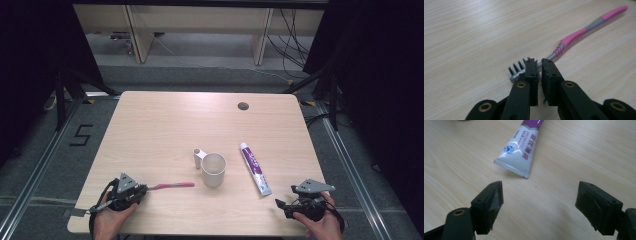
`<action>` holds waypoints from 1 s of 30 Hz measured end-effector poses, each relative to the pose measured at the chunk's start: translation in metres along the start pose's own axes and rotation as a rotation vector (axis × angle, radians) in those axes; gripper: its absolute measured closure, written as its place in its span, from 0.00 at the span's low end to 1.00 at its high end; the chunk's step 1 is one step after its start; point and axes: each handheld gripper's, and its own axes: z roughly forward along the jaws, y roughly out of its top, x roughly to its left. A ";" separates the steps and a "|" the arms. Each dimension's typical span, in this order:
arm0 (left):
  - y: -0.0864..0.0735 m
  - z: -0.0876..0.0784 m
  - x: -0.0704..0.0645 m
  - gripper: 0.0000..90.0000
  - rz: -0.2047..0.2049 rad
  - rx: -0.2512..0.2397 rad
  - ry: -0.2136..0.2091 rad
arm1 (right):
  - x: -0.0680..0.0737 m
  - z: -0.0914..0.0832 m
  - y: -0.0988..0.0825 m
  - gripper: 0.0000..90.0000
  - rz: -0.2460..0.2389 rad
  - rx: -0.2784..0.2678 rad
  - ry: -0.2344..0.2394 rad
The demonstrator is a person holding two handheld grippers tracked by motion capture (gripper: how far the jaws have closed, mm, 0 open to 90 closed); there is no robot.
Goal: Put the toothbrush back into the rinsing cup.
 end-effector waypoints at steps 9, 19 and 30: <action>0.021 0.024 0.014 0.91 0.001 0.015 0.036 | -0.007 -0.001 0.001 0.25 -0.038 -0.017 -0.026; 0.048 0.046 0.013 0.91 0.017 0.017 0.039 | -0.008 -0.001 0.000 0.25 -0.033 -0.017 -0.026; 0.071 0.069 0.009 0.90 0.029 0.014 0.037 | -0.008 -0.001 0.000 0.25 -0.030 -0.002 -0.011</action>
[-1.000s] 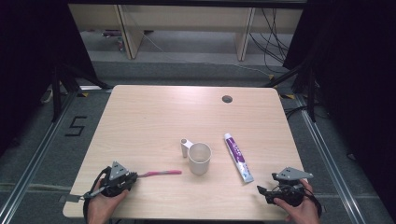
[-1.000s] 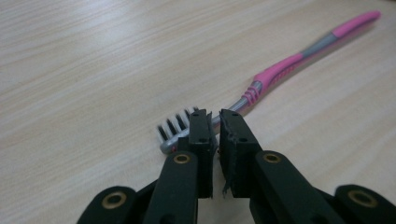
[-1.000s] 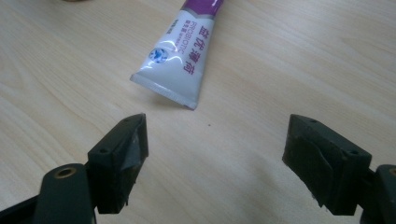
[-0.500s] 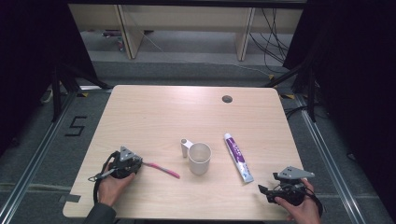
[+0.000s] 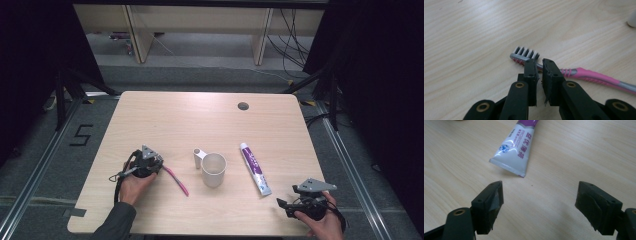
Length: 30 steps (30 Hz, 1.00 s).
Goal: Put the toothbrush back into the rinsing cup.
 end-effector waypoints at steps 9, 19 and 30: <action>0.013 0.012 -0.009 0.90 0.015 -0.009 -0.008 | 0.000 0.000 0.000 0.25 -0.001 -0.001 -0.009; 0.016 0.003 -0.012 0.72 -0.015 -0.008 -0.033 | 0.000 -0.001 -0.001 0.25 -0.001 -0.001 -0.016; 0.022 -0.025 -0.040 0.45 -0.037 0.026 -0.135 | 0.000 0.000 -0.001 0.26 -0.031 -0.011 -0.023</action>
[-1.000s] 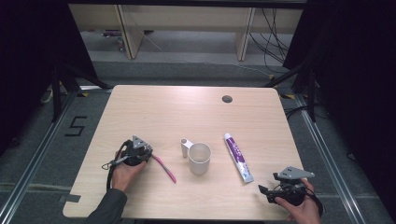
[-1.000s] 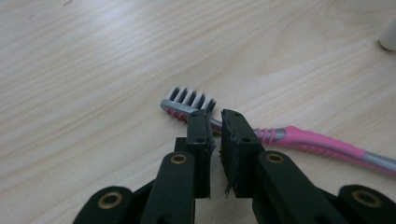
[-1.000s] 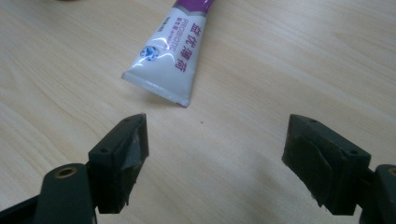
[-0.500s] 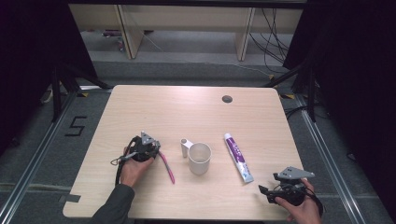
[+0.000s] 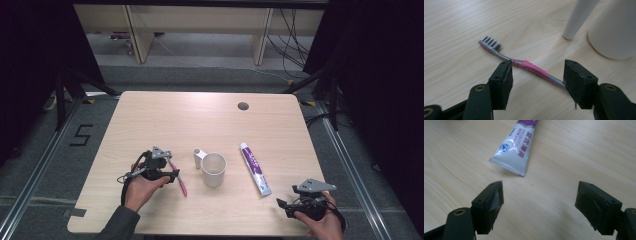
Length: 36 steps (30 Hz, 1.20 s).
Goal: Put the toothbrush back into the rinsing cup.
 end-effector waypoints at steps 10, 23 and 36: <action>0.003 0.016 -0.008 0.45 0.018 0.072 -0.007 | 0.000 0.000 0.000 0.25 0.003 0.004 -0.001; 0.008 0.030 0.002 0.55 0.042 0.140 0.020 | 0.004 0.000 0.001 0.26 0.033 0.011 0.021; 0.009 0.023 0.016 0.75 0.079 0.240 0.005 | 0.003 0.002 0.001 0.26 0.019 0.005 0.019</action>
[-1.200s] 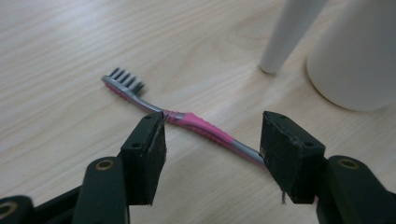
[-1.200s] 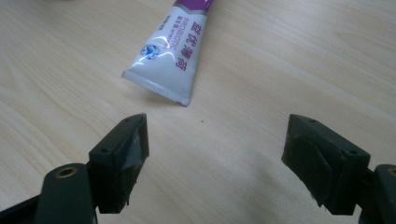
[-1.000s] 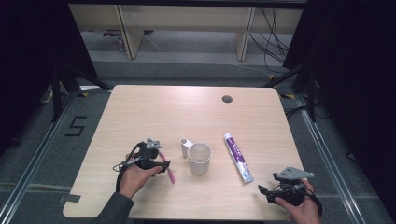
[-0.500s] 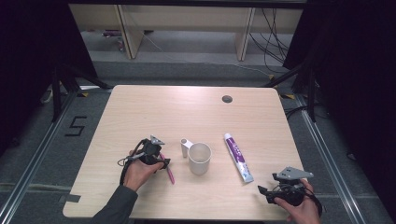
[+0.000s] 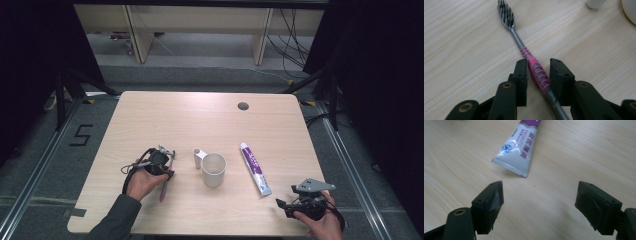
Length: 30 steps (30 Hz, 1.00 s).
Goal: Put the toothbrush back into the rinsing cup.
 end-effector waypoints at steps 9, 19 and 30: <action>0.008 -0.002 0.006 0.83 0.036 0.111 -0.023 | -0.002 0.000 0.001 0.26 -0.031 -0.001 -0.002; 0.022 -0.001 0.006 0.85 0.057 0.325 -0.053 | -0.001 0.001 0.001 0.26 -0.022 0.004 0.007; 0.024 0.000 0.010 0.86 0.075 0.372 -0.061 | 0.002 0.001 0.002 0.26 0.005 0.015 0.010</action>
